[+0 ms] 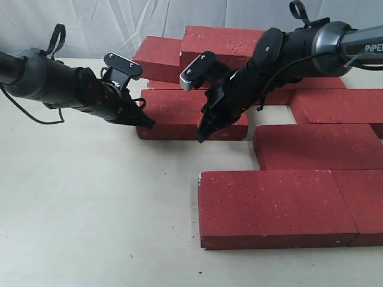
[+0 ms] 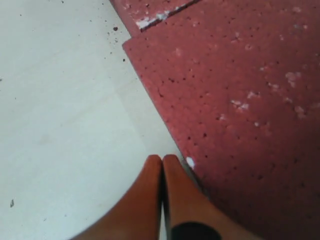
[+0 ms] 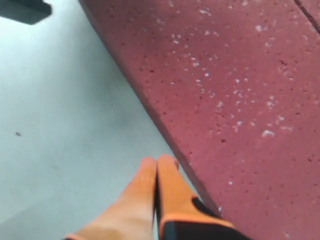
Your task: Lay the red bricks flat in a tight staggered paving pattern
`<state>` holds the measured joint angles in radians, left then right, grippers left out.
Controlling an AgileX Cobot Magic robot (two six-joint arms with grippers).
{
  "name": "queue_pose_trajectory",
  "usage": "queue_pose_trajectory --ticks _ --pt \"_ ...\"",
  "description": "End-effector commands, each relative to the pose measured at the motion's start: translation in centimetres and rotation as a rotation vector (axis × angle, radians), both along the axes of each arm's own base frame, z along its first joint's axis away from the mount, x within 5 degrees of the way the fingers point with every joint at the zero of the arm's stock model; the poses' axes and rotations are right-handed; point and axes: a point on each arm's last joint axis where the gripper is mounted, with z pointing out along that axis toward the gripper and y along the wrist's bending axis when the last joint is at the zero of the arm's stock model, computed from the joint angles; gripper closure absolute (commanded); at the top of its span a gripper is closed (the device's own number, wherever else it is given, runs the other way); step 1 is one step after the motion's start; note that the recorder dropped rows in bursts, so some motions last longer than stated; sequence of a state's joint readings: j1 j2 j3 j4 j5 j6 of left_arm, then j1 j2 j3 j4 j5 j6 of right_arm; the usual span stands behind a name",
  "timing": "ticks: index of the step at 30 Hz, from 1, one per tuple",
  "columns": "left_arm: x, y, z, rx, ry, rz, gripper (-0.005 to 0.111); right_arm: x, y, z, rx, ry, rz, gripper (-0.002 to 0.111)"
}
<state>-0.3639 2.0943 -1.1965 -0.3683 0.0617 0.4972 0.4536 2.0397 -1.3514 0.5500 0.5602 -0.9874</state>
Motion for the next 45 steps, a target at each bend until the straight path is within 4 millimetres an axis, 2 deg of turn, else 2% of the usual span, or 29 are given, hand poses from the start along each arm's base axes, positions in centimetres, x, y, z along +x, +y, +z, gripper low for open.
queue_pose_trajectory --ticks 1,7,11,19,29,45 --pt "0.1 -0.2 0.4 0.019 -0.017 -0.03 0.107 -0.7 -0.2 0.8 -0.015 0.047 0.045 0.109" --pt "0.3 1.7 0.7 0.022 0.033 0.0 0.107 -0.8 0.2 0.6 0.006 0.062 0.037 0.109" --pt "-0.3 1.9 1.6 0.002 0.091 0.002 0.107 -1.1 0.9 -0.6 -0.027 0.065 0.091 0.109" --pt "-0.2 1.3 0.3 0.0 0.104 0.004 0.107 0.0 0.8 -2.0 -0.074 0.007 0.085 0.109" --pt "-0.6 -1.4 0.7 -0.013 0.069 -0.046 0.107 0.5 0.6 -2.1 -0.088 -0.027 0.032 0.109" --pt "-0.2 -1.4 -0.1 -0.014 0.037 -0.027 0.107 0.7 0.2 -2.2 -0.128 -0.05 0.03 0.109"
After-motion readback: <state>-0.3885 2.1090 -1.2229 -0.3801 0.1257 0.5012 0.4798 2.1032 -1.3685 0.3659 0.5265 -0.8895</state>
